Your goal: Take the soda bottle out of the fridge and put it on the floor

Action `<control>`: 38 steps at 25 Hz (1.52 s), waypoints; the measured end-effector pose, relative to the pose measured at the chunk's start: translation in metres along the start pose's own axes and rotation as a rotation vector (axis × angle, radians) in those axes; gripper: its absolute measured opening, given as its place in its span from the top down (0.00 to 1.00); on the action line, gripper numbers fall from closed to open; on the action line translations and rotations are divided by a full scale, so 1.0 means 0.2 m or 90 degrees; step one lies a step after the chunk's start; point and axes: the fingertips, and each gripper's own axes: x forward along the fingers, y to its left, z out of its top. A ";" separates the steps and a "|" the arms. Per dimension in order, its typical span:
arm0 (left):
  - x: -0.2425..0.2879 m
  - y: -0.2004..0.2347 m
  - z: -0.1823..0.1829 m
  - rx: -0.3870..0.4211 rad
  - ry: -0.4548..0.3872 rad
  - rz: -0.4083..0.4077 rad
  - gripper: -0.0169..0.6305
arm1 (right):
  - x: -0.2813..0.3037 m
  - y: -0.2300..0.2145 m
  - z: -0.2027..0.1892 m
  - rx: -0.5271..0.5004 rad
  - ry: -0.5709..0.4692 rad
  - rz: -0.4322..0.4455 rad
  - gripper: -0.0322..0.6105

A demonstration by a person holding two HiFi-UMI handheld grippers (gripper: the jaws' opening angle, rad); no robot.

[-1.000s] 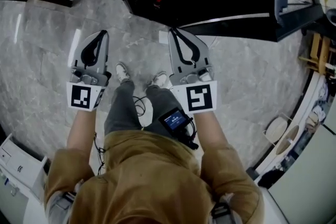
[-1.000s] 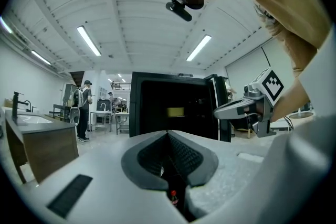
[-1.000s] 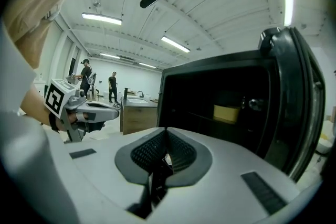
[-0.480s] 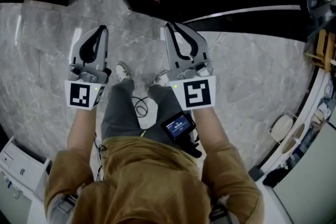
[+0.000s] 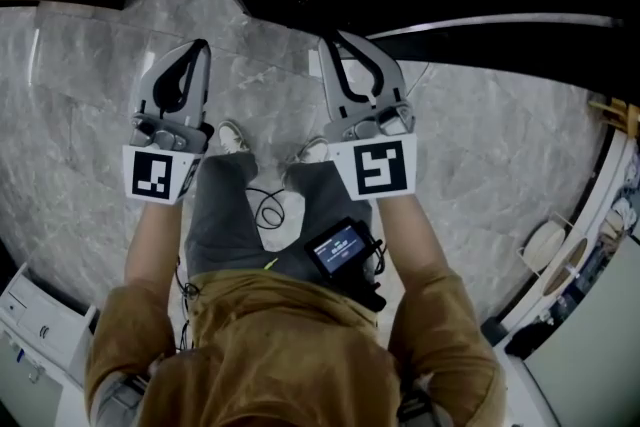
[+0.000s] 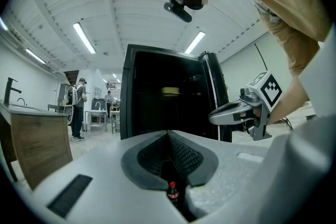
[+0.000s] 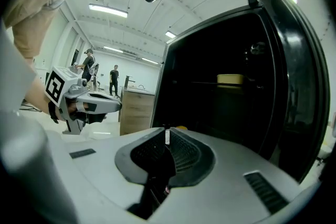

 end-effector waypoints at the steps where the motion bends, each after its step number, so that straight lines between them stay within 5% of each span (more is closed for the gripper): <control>1: 0.00 0.00 -0.03 0.000 -0.001 -0.002 0.97 | 0.02 0.00 -0.03 -0.003 0.001 0.000 0.95; 26: 0.15 0.10 -0.72 -0.011 0.003 -0.035 0.97 | 0.39 0.06 -0.66 -0.045 0.034 0.009 0.94; 29: 0.18 0.13 -0.80 -0.011 -0.004 -0.031 0.97 | 0.45 0.05 -0.74 -0.039 0.033 0.008 0.83; 38: 0.24 0.18 -1.00 -0.013 -0.007 -0.027 0.97 | 0.56 0.07 -0.95 -0.033 0.044 -0.002 0.81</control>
